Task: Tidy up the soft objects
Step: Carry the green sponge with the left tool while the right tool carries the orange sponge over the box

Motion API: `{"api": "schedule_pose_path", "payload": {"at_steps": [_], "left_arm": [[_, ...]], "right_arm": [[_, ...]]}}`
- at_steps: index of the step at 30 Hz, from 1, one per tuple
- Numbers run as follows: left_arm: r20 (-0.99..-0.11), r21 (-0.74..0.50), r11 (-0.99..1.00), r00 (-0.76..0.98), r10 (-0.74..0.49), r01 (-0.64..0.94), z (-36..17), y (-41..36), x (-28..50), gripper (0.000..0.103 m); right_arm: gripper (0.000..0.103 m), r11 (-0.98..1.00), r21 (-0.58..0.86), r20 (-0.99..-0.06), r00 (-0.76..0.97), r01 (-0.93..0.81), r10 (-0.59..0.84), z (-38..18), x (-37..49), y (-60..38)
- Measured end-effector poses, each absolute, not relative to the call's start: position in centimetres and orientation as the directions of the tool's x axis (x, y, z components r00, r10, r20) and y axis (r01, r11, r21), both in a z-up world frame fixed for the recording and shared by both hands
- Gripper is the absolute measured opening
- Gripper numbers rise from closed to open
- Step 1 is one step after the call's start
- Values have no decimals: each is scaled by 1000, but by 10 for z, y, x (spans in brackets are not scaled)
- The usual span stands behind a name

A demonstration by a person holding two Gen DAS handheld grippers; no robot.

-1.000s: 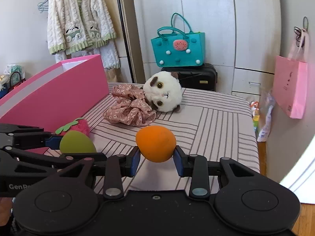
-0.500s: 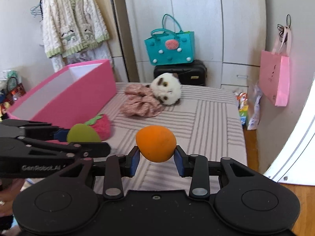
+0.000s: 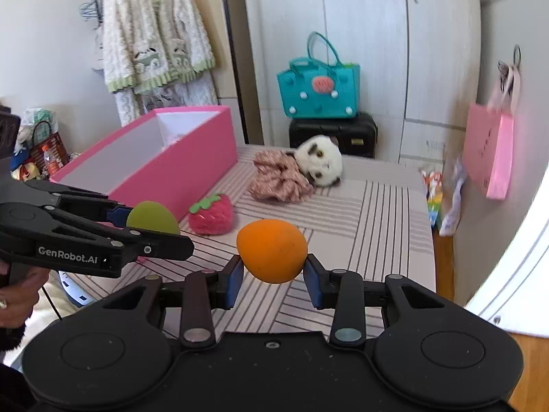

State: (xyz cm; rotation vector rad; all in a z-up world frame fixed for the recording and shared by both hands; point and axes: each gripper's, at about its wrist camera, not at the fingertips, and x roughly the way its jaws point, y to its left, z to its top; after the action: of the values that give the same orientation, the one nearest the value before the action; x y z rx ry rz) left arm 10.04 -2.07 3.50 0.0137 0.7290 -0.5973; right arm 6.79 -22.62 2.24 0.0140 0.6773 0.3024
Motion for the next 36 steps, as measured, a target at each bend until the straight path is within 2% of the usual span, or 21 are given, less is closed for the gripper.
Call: {"api": "schedule_pose_path", "payload": {"at_steps": [9, 20, 27, 36], "left_arm": [[-598, -220, 812, 583, -550, 540, 52, 5, 82, 47], [-567, -153, 849, 659, -495, 506, 73, 40, 73, 47], [-541, -202, 849, 667, -512, 487, 93, 75, 78, 47], [-560, -134, 890, 707, -431, 437, 85, 98, 113, 47]], "right_arm": [[44, 941, 63, -565, 766, -332, 308, 48, 47, -206], [44, 893, 27, -526, 753, -449, 395, 66, 49, -167], [44, 866, 25, -508, 739, -500, 442, 80, 59, -151], [45, 858, 68, -519, 717, -509, 466, 78, 96, -141]]}}
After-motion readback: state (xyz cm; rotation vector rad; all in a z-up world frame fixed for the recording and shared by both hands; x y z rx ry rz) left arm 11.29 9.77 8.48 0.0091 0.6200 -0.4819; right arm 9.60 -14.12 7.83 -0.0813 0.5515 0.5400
